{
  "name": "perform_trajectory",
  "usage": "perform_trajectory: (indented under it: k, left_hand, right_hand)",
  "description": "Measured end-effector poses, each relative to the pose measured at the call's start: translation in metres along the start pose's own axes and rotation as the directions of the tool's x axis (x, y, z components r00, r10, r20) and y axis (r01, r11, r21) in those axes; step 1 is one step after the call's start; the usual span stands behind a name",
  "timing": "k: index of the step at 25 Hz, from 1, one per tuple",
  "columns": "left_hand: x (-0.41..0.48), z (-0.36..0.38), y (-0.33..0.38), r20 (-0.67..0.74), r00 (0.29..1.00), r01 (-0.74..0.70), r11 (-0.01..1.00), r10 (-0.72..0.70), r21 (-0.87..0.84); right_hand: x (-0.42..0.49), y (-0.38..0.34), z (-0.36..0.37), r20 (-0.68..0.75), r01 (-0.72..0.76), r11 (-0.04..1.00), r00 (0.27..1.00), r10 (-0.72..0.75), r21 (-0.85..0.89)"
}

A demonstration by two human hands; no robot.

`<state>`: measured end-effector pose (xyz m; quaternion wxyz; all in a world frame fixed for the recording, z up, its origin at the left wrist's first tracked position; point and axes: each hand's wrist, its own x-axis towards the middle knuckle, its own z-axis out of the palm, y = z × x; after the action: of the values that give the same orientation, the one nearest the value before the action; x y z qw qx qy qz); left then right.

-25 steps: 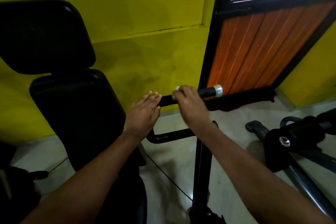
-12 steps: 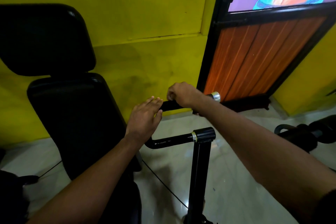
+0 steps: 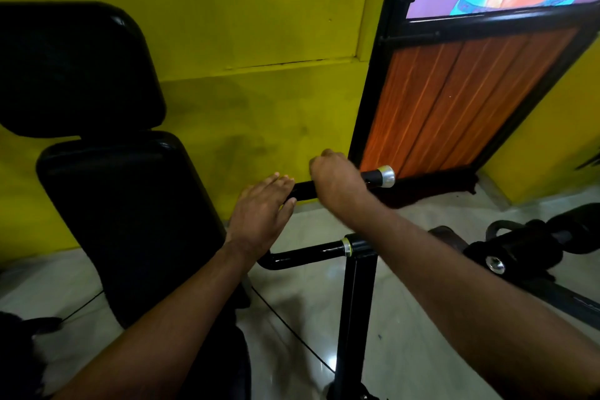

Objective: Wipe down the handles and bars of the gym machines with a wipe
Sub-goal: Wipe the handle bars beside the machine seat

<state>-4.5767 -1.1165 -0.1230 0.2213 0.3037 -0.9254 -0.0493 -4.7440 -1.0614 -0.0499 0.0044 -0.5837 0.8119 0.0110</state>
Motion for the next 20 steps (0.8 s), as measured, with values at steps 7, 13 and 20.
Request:
perform_trajectory:
  k: [7,13,20]
  left_hand:
    - [0.000,0.005,0.000,-0.005,1.000,-0.008,1.000,0.008,0.001]
    - [-0.001,0.006,0.005,-0.002,1.000,0.023,0.999,-0.023,0.030]
    - [-0.001,0.003,0.005,-0.024,1.000,0.001,0.997,0.001,0.074]
  right_hand:
    - [-0.036,-0.004,0.049,-0.420,0.062,0.959,0.905,0.062,0.275]
    - [-0.055,-0.046,0.090,-0.161,0.021,0.178,0.539,0.827,0.984]
    - [-0.032,-0.041,0.085,0.520,0.282,-0.892,0.734,0.437,0.353]
